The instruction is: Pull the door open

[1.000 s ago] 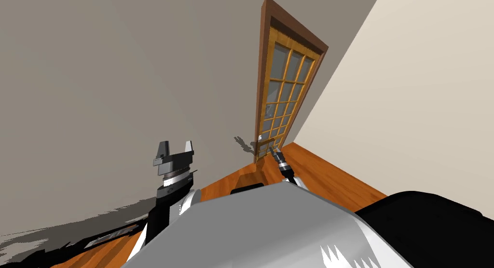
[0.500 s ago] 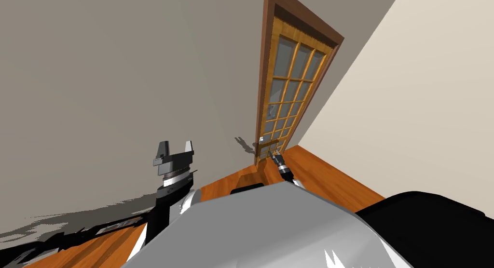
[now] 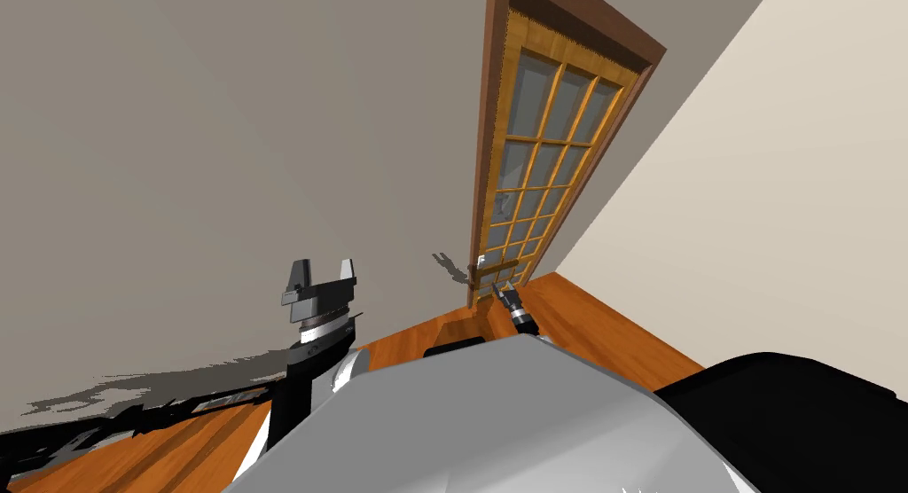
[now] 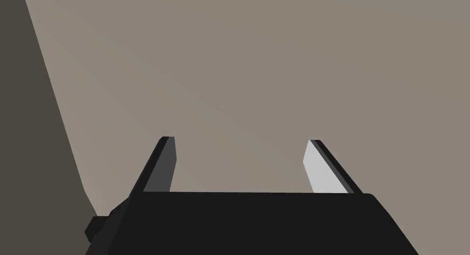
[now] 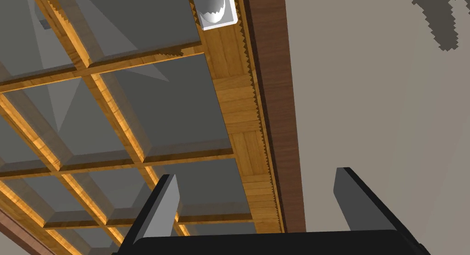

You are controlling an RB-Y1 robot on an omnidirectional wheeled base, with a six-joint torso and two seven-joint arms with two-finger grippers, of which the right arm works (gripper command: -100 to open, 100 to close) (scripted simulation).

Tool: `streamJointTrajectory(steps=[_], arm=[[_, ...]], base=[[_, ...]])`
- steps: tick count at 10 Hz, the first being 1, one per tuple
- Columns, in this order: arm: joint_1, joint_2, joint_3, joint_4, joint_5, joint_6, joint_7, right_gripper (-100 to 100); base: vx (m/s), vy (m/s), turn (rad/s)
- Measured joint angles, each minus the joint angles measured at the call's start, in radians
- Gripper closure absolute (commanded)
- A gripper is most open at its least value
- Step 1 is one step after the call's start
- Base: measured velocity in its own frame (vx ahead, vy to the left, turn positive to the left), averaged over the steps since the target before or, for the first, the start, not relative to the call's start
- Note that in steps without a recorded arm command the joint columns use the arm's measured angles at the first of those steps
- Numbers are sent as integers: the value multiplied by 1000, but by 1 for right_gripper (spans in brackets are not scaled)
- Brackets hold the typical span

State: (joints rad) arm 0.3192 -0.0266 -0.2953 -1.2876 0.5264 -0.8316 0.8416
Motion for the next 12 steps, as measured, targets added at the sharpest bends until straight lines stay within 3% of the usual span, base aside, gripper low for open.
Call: streamJointTrajectory(steps=[4,12], arm=[[-21,23,-28,107,46,-47,91,-100],[-54,70,-70,263,121,-108,232,-100]], base=[[76,-95,101],[94,-91,52]])
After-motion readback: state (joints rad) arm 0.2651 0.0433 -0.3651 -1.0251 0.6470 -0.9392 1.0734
